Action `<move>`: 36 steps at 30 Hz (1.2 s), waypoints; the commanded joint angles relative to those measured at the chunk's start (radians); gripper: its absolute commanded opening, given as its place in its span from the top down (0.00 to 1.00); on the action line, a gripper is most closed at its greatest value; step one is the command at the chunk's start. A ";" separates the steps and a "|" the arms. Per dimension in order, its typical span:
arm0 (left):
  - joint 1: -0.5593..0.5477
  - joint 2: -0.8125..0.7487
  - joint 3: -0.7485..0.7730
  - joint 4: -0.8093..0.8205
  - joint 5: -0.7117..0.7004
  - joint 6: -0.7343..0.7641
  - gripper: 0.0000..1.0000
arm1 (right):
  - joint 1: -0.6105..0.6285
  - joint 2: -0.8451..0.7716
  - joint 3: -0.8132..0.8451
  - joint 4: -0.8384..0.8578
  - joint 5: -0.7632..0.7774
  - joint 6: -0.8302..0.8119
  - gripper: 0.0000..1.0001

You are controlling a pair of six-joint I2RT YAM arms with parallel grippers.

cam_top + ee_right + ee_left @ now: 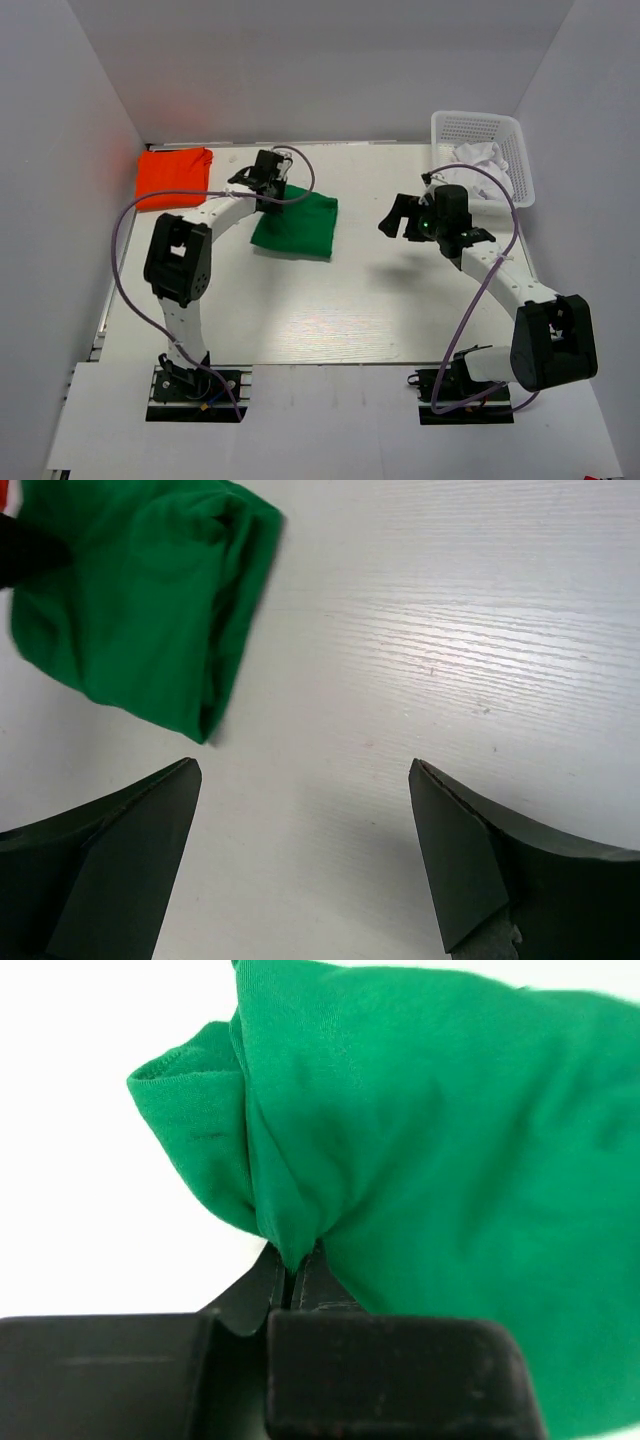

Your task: Fold and stack the t-shirts

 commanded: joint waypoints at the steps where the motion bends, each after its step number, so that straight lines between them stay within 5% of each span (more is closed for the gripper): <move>1: 0.016 -0.163 0.051 0.045 -0.136 0.176 1.00 | -0.010 -0.025 -0.002 0.050 0.059 0.003 0.10; 15: 0.202 -0.223 0.084 0.223 -0.213 0.467 1.00 | -0.026 0.023 0.026 0.039 0.078 0.000 0.10; 28: 0.344 -0.066 0.346 0.160 -0.109 0.573 1.00 | -0.021 0.150 0.141 0.012 0.052 0.027 0.10; 36: 0.409 -0.043 0.382 0.145 -0.007 0.604 1.00 | -0.023 0.172 0.181 0.003 0.053 0.023 0.10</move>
